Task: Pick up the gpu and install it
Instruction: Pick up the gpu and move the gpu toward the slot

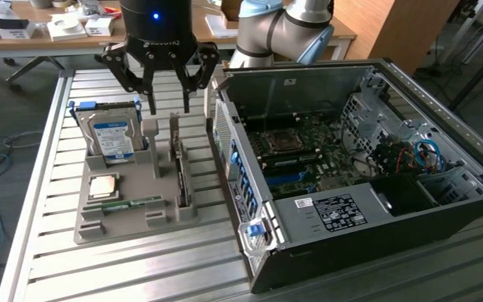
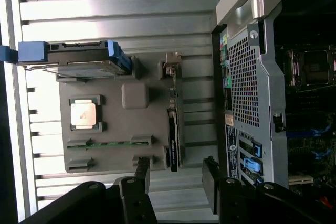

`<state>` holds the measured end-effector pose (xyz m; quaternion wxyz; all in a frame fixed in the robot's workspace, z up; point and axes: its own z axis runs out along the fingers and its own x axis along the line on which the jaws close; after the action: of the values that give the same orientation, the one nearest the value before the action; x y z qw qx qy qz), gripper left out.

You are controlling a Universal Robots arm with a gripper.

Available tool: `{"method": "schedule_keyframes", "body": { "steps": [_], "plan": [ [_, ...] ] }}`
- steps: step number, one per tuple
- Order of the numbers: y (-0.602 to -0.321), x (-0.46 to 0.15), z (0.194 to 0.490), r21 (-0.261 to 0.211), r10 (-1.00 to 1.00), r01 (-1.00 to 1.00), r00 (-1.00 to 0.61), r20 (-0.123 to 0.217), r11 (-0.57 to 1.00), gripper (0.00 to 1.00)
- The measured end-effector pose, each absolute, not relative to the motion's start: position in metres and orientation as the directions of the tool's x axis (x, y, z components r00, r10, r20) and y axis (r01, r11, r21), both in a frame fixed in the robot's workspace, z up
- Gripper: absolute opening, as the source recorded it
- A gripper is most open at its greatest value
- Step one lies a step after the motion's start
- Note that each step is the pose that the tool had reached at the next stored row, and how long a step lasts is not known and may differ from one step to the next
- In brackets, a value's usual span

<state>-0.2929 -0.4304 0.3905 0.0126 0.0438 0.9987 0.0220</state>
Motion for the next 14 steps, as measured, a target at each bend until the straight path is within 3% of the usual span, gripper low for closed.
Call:
{"method": "schedule_keyframes", "body": {
  "steps": [14],
  "plan": [
    [-0.430,-0.293,0.376,0.045,0.088,0.087,-0.996,-0.023,0.995,0.53]
  ]
}}
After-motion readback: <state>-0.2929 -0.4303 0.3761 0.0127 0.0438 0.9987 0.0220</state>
